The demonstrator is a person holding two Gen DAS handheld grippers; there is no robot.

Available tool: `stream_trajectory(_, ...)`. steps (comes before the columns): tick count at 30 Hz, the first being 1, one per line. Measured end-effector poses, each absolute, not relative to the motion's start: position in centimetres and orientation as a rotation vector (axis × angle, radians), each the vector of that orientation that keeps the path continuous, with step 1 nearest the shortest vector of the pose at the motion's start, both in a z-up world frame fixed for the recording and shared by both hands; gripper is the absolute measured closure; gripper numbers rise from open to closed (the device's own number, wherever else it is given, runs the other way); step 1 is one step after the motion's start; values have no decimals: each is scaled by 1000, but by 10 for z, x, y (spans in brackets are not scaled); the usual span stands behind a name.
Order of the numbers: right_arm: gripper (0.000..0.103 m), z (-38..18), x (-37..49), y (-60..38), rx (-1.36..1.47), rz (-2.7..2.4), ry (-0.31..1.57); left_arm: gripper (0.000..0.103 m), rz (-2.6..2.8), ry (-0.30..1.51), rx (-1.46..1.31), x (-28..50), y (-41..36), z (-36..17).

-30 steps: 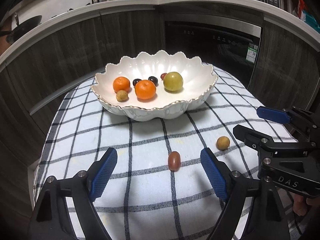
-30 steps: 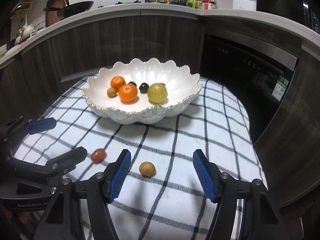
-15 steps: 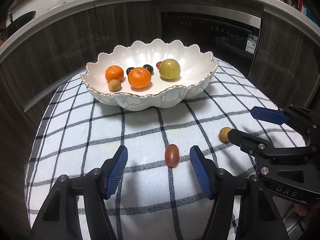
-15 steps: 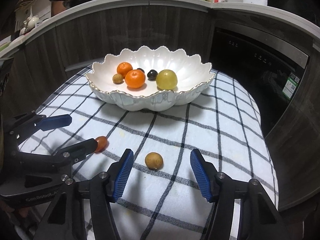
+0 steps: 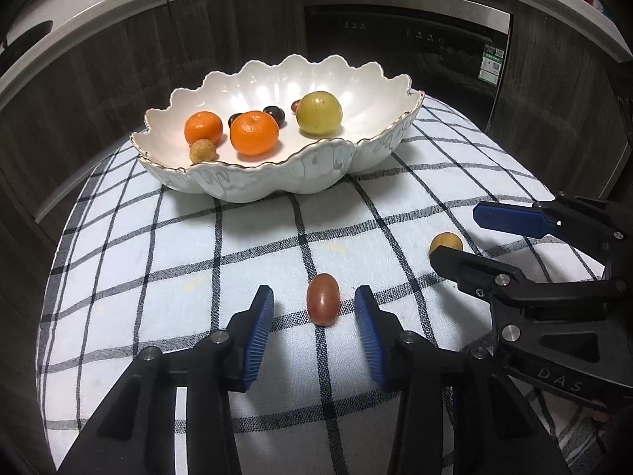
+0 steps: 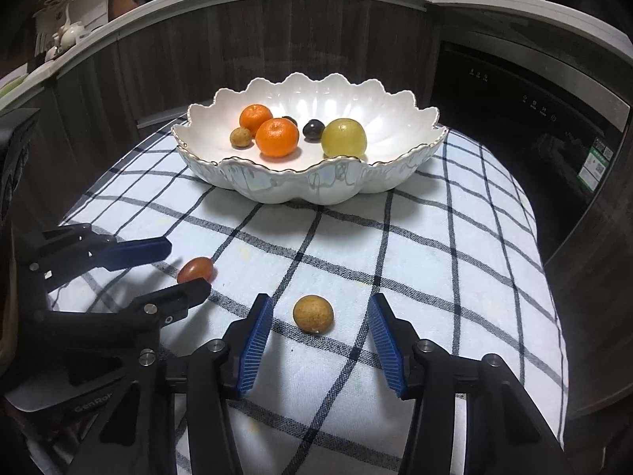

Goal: Organize fruits
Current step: 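Lower the right tool onto the small brown fruit while the left tool lowers onto the reddish date, then close the right tool on the small brown fruit while the left tool grasps the date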

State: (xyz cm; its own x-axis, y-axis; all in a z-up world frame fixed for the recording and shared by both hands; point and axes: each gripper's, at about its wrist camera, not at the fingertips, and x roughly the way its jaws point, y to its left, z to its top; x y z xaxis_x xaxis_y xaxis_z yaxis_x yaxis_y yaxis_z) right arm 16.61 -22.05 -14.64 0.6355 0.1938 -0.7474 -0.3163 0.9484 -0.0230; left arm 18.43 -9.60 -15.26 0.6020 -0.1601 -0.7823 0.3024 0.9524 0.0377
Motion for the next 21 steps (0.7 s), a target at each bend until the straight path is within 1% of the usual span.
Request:
stream_trajectory(4, 53, -148, 168, -220, -155, 301, 839, 62, -274, 896, 153, 188, -95, -155)
stream_trajectory(6, 54, -149, 169, -219, -152, 306, 844, 68, -276, 906, 149, 189, -96, -158)
stream_trajectory(7, 54, -150, 170, -219, -151, 307, 846, 72, -279, 911, 148, 190, -96, -159)
stream_trajectory(10, 55, -152, 171, -218, -149, 309, 853, 75, -284, 911, 148, 189, -97, -160)
stream_trajectory(11, 58, -154, 172, -218, -146, 310, 857, 77, -287, 911, 151, 189, -97, -160)
stream_trajectory(13, 62, -156, 174, -218, -142, 310, 867, 77, -287, 908, 153, 189, -98, -160)
stream_trajectory(15, 71, -159, 175, -218, -136, 309, 877, 78, -288, 907, 150, 188, -98, -161)
stream_trajectory(17, 74, -161, 176, -219, -129, 313, 884, 82, -293, 905, 149, 188, -99, -161)
stream_trajectory(18, 76, -162, 177, -220, -125, 314, 889, 83, -292, 904, 152, 188, -99, -161)
stream_trajectory(21, 78, -163, 177, -221, -111, 319, 895, 85, -288, 906, 154, 188, -99, -161)
